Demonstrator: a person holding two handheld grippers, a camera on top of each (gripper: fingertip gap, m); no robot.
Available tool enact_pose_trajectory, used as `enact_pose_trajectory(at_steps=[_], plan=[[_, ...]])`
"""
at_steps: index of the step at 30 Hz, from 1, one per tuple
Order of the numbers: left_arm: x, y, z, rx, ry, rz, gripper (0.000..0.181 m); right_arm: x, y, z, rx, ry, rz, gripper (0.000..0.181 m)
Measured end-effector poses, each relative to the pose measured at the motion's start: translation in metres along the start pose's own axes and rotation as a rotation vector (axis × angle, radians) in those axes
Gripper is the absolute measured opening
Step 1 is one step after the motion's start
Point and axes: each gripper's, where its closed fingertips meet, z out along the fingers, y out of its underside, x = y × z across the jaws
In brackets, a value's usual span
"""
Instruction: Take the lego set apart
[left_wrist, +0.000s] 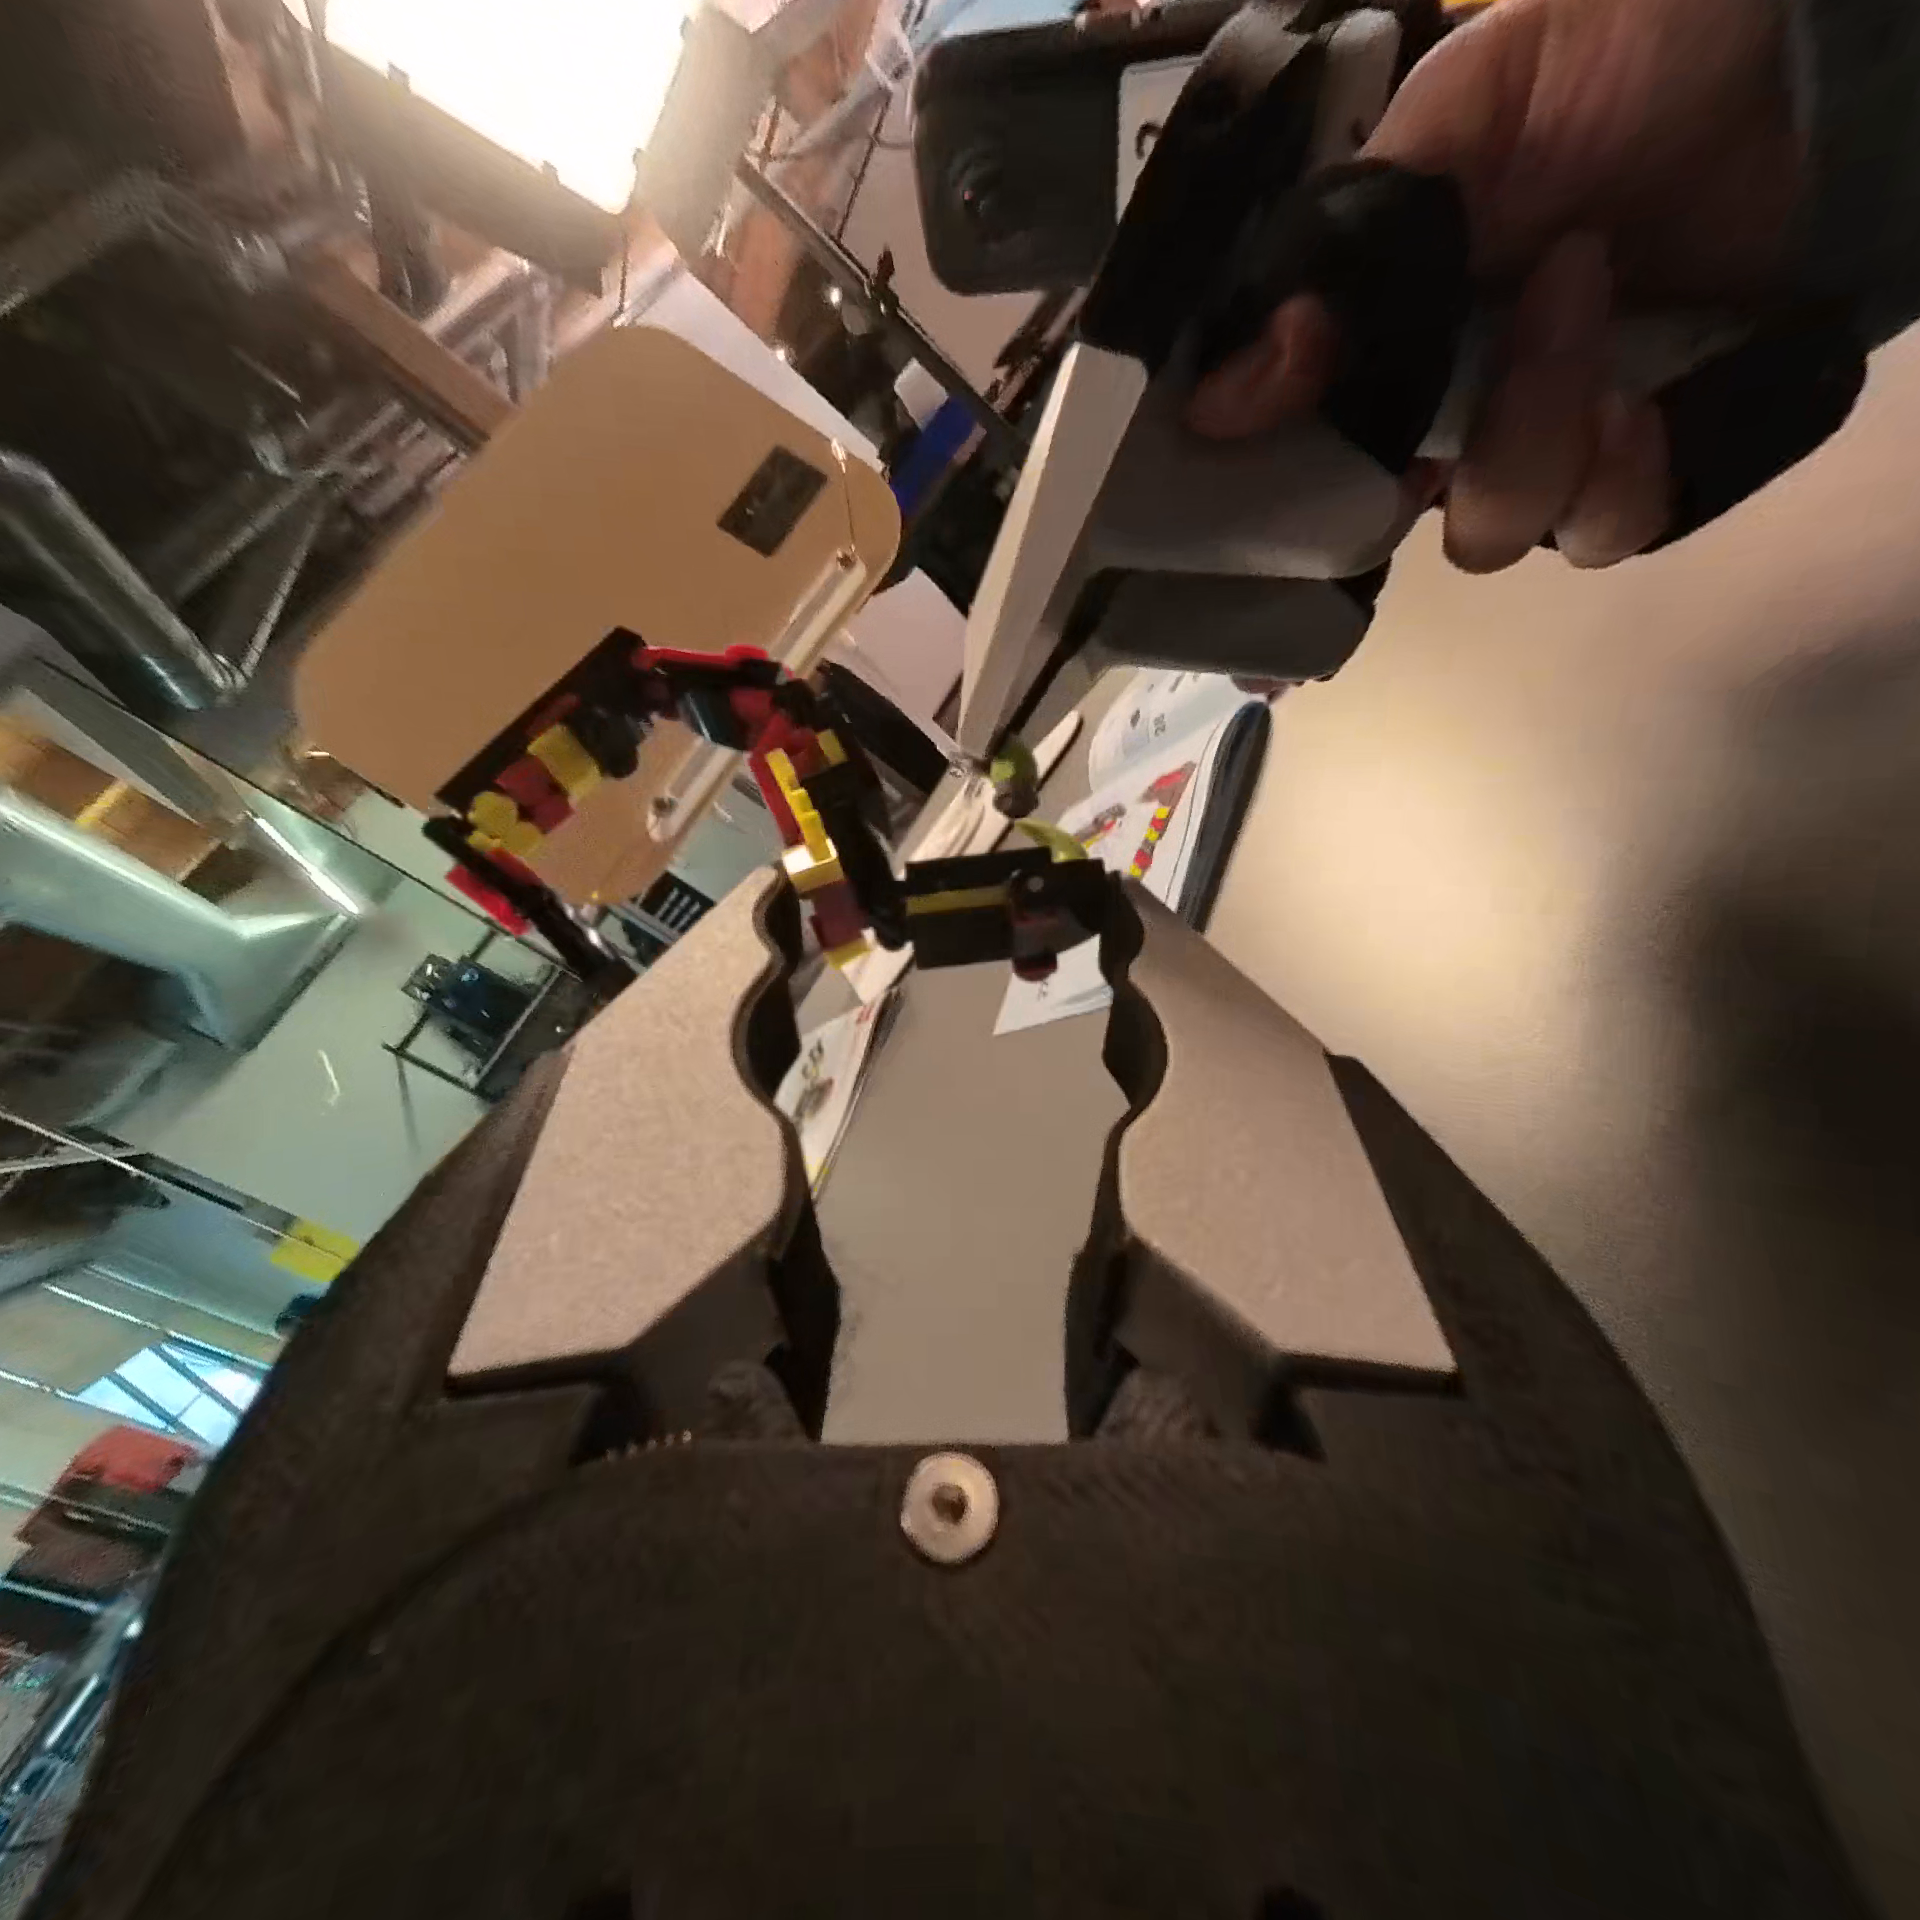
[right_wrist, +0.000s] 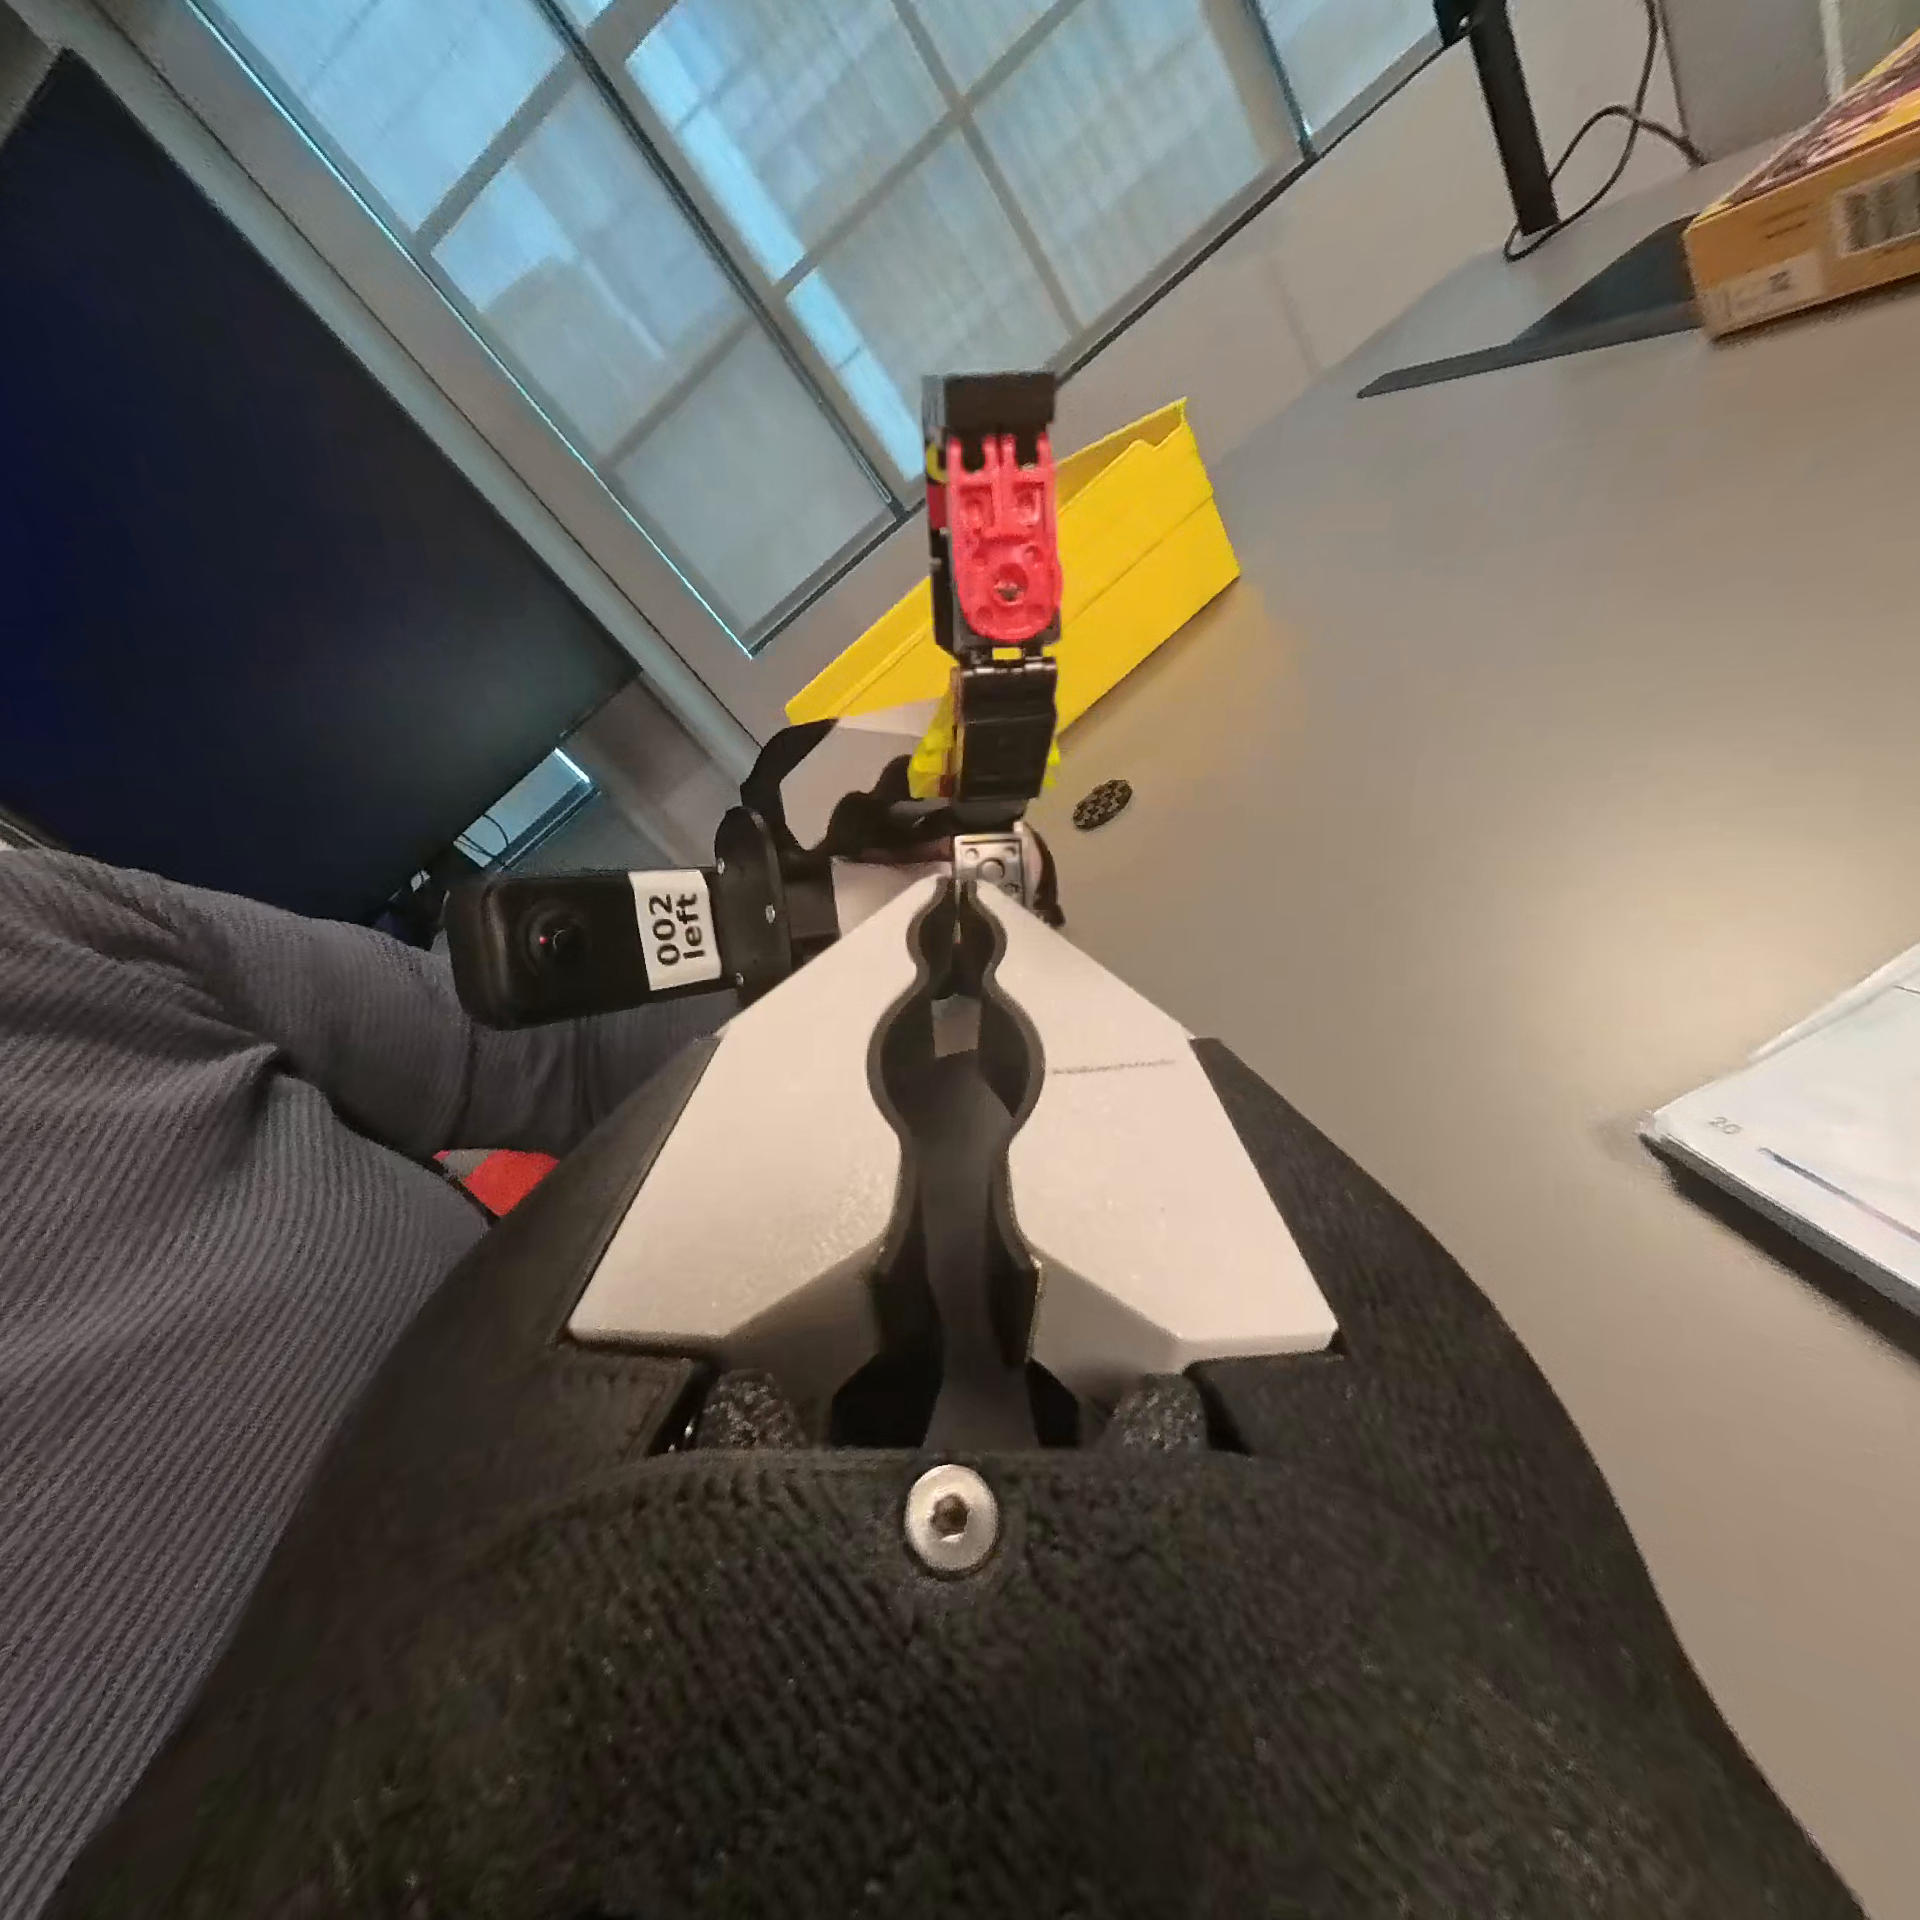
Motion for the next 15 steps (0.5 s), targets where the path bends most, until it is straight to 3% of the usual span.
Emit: enact_pose_trajectory(at_steps=[15], plan=[[-0.0028,-0.005,-0.0013,0.022,-0.031,0.012,0.057,-0.0043,0.0046,-0.0007,-0.034,-0.005,-0.022,0.0]])
